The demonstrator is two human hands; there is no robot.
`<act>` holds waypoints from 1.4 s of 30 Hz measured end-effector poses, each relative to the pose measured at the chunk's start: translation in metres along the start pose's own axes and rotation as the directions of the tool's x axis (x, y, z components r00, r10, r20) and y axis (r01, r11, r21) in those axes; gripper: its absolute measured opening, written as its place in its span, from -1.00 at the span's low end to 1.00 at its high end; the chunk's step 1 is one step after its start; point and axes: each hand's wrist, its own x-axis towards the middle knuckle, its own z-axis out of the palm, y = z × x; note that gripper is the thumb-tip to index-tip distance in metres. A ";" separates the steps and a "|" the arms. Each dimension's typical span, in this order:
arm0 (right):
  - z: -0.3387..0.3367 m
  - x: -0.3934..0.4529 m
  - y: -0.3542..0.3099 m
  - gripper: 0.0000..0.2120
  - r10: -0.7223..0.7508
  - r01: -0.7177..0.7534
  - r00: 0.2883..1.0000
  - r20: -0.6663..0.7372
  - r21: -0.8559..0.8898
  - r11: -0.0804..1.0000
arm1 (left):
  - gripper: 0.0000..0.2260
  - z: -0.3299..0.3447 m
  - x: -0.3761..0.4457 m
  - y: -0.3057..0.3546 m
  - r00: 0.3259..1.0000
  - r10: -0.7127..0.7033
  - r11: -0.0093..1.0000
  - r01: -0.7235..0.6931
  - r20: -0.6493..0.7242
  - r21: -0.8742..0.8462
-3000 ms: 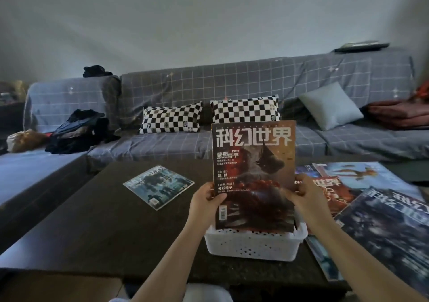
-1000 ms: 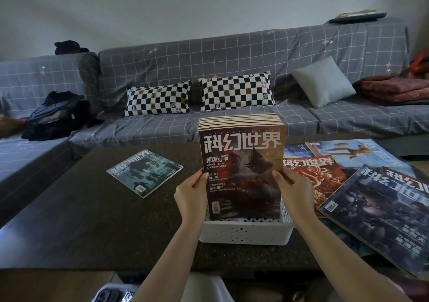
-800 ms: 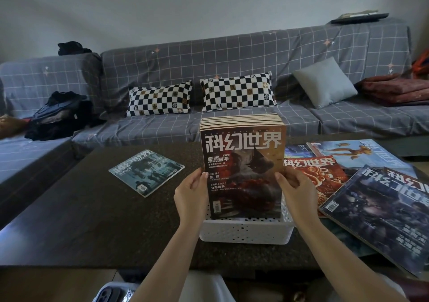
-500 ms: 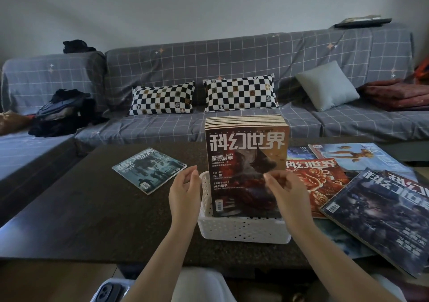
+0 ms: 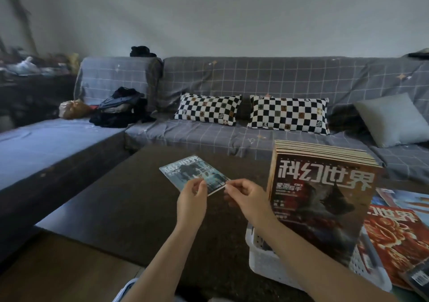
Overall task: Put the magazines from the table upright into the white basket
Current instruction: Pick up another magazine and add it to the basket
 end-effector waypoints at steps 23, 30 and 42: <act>0.103 0.232 0.121 -0.24 0.441 -0.420 0.877 -0.191 -0.750 0.511 | -0.49 0.009 0.122 -0.099 0.968 -0.244 0.959 0.250 -0.056 0.135; 0.103 0.234 0.111 -0.19 0.471 -0.403 0.861 -0.191 -0.821 0.404 | -0.52 0.007 0.148 -0.100 0.817 -0.570 0.817 0.551 -0.093 -0.170; 0.092 0.140 0.063 -0.23 0.636 -0.577 0.771 0.033 -0.385 0.720 | -0.76 -0.074 0.064 -0.110 0.881 -0.435 0.688 0.458 0.186 -0.562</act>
